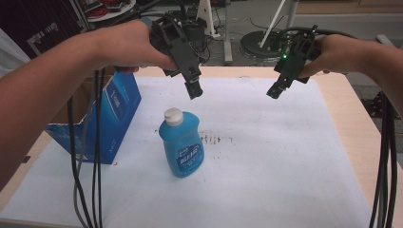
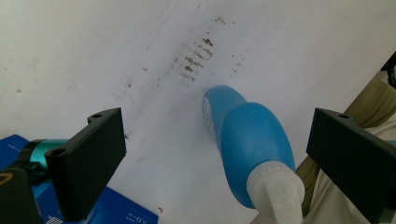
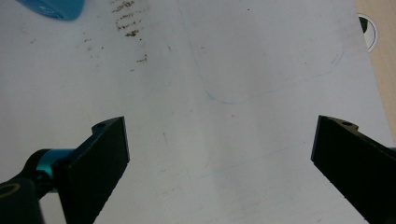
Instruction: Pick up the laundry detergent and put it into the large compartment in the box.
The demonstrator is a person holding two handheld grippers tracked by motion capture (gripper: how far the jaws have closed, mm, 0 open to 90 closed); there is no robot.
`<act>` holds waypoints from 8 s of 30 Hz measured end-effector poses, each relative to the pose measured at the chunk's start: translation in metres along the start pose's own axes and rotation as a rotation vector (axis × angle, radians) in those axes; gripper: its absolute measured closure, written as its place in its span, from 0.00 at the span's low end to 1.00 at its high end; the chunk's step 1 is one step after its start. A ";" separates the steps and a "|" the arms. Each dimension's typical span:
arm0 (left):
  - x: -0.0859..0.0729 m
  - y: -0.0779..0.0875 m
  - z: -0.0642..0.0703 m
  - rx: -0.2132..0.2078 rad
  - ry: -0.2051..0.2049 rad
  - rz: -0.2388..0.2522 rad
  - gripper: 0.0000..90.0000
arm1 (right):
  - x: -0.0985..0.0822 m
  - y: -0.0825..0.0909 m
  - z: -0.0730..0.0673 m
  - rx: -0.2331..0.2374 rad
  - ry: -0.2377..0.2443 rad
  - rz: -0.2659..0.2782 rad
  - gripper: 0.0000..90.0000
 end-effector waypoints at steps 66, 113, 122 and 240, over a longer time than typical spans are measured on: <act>-0.044 -0.062 0.043 -0.035 0.241 0.001 0.05 | 0.000 -0.007 -0.005 0.007 0.008 -0.005 0.04; -0.044 -0.070 0.046 -0.021 0.201 -0.007 0.35 | 0.003 -0.010 -0.008 0.012 0.013 -0.009 0.04; -0.043 -0.068 0.046 0.022 0.204 -0.003 0.41 | 0.004 -0.010 -0.009 0.014 0.010 -0.007 0.04; -0.227 0.018 -0.099 0.098 -0.025 -0.067 0.42 | -0.005 -0.020 0.003 0.003 -0.059 -0.063 0.04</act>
Point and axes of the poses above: each handheld gripper's, and its own axes: y roughly backward along the jaws, x roughly out of its top, z roughly to its right, the point moved 9 cm from there along -y, roughly forward along the jaws, and after that the axes turned 13 degrees about -y, right-handed, at the moved point
